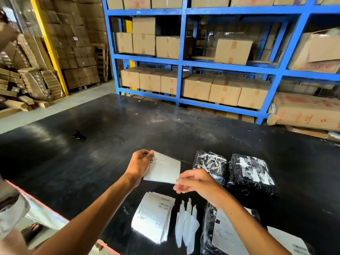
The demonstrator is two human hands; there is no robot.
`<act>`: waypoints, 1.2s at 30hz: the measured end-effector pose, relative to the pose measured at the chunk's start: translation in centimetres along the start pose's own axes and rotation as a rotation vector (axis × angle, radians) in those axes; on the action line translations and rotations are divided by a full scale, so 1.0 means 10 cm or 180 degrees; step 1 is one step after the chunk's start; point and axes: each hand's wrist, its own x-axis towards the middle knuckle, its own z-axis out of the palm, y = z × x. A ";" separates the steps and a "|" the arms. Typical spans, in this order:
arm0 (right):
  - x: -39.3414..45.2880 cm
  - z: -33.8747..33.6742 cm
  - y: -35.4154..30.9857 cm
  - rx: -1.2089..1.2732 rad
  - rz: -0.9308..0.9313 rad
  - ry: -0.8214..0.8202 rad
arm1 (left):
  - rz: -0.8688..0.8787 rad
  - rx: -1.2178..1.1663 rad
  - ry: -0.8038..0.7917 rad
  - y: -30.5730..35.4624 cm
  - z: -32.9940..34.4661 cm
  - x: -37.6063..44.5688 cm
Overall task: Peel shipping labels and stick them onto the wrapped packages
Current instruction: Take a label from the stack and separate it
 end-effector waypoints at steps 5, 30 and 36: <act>0.15 -0.07 -0.07 -0.0164 -0.0027 -0.0179 | -0.0010 0.0106 0.0035 0.04 0.06 0.24; 1.09 -0.50 -0.39 -0.0112 -0.0253 0.0481 | 0.1298 -0.0026 -0.1803 0.37 0.29 0.90; 1.12 -0.59 -0.28 0.0995 -0.0250 0.1026 | 0.0649 0.0095 -0.1331 0.20 0.46 1.10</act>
